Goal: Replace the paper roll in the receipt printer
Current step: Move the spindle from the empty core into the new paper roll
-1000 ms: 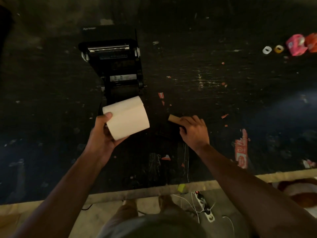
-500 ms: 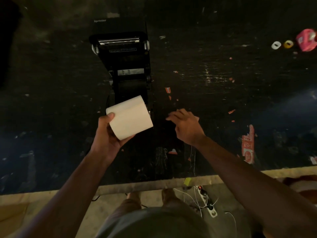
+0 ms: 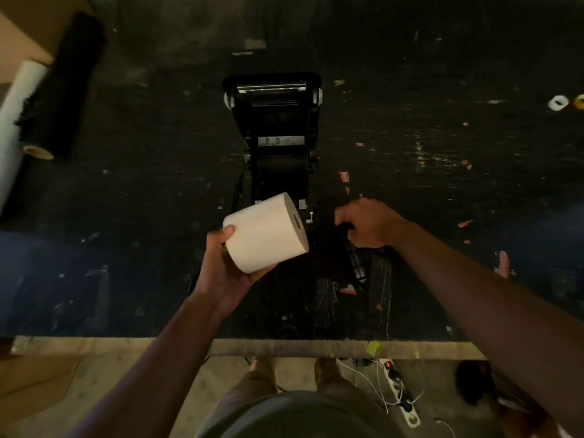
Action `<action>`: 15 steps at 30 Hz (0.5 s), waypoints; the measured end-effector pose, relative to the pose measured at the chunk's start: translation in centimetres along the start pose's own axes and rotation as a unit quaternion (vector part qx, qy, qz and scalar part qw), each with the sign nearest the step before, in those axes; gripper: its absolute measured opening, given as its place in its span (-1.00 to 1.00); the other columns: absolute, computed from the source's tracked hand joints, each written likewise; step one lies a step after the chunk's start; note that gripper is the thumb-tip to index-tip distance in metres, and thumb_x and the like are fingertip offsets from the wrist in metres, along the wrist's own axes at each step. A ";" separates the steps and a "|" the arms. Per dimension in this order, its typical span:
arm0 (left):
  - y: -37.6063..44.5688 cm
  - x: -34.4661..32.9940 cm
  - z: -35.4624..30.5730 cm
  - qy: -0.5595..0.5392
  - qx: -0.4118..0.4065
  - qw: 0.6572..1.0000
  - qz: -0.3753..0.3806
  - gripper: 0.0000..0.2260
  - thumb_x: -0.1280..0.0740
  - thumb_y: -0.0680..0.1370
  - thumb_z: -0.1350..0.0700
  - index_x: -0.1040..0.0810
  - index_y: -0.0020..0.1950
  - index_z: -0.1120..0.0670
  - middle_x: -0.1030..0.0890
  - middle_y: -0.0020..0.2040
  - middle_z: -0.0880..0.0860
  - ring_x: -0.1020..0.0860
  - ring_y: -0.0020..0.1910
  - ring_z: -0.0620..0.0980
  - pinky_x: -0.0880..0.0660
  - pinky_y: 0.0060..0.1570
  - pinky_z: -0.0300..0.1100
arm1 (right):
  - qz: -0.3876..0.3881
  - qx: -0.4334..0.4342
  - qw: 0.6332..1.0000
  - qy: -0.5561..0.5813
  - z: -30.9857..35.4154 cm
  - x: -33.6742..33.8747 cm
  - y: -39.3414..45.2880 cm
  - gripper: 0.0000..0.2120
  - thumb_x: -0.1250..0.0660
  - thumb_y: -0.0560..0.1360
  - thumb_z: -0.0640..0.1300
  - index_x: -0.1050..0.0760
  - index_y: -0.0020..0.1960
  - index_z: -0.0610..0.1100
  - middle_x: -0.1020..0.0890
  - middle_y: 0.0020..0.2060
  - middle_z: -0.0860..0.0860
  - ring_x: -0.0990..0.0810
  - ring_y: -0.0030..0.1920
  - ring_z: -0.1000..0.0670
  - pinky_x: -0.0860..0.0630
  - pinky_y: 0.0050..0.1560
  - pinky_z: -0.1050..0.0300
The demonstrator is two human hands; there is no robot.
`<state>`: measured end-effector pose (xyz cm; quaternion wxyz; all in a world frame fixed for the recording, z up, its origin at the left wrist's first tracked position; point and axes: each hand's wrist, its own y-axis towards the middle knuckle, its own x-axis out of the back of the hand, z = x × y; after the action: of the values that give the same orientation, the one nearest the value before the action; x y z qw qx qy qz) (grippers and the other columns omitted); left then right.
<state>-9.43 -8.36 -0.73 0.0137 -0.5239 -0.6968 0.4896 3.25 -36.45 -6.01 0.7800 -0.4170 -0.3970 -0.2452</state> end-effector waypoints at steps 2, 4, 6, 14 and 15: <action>-0.1 0.3 -0.1 -0.007 0.000 1.000 0.009 -0.47 -0.41 0.37 -0.13 -0.58 0.32 -0.01 -0.64 0.28 0.21 -0.60 0.29 0.29 -0.64 0.10 0.17 | -0.083 -0.016 0.991 0.101 -1.0 0.5 -2.2 -0.66 -0.42 0.47 -0.25 -0.61 0.20 0.01 -0.68 0.04 0.06 -0.65 0.07 0.03 -0.60 0.17 -0.04; 0.0 0.4 -0.2 -0.006 -0.005 1.000 0.022 -0.51 -0.46 0.33 -0.13 -0.68 0.24 -0.04 -0.69 0.24 0.20 -0.65 0.23 0.28 -0.67 0.06 0.16 | -0.177 -0.041 0.959 0.216 -1.8 0.3 -4.8 -0.65 -0.46 0.48 -0.29 -0.64 0.20 0.02 -0.71 0.03 0.05 -0.69 0.04 0.06 -0.62 0.20 -0.04; 0.0 0.2 -0.4 -0.001 -0.002 1.000 0.029 -0.57 -0.47 0.32 -0.13 -0.75 0.16 -0.06 -0.72 0.22 0.18 -0.66 0.21 0.27 -0.67 0.06 0.16 | -0.265 -0.079 0.903 0.328 -1.8 -0.1 -7.1 -0.66 -0.48 0.48 -0.32 -0.67 0.19 -0.02 -0.74 0.04 0.02 -0.72 0.07 0.04 -0.62 0.24 -0.08; 0.1 -1.1 0.2 0.029 0.028 0.997 0.071 -0.12 -0.66 0.11 -0.13 -0.53 0.41 0.00 -0.57 0.39 0.24 -0.54 0.38 0.33 -0.63 0.16 0.21 | -0.421 -0.120 0.688 0.579 3.6 -0.1 -11.8 -0.74 -0.45 0.51 -0.33 -0.67 0.17 -0.15 -0.75 0.09 0.01 -0.71 0.16 0.09 -0.60 0.22 0.05; 0.1 -1.3 0.3 0.030 0.033 0.996 0.074 -0.10 -0.66 0.10 -0.14 -0.51 0.42 -0.01 -0.57 0.40 0.24 -0.54 0.38 0.33 -0.64 0.13 0.20 | -0.426 -0.127 0.682 0.580 3.8 -0.4 -11.9 -0.75 -0.46 0.51 -0.32 -0.67 0.16 -0.13 -0.75 0.09 0.01 -0.71 0.16 0.08 -0.60 0.22 0.04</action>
<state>-8.94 -9.53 -0.34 0.0152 -0.5876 -0.6390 0.4962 -7.01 -39.52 0.40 0.6046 -0.0723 0.0354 -0.7924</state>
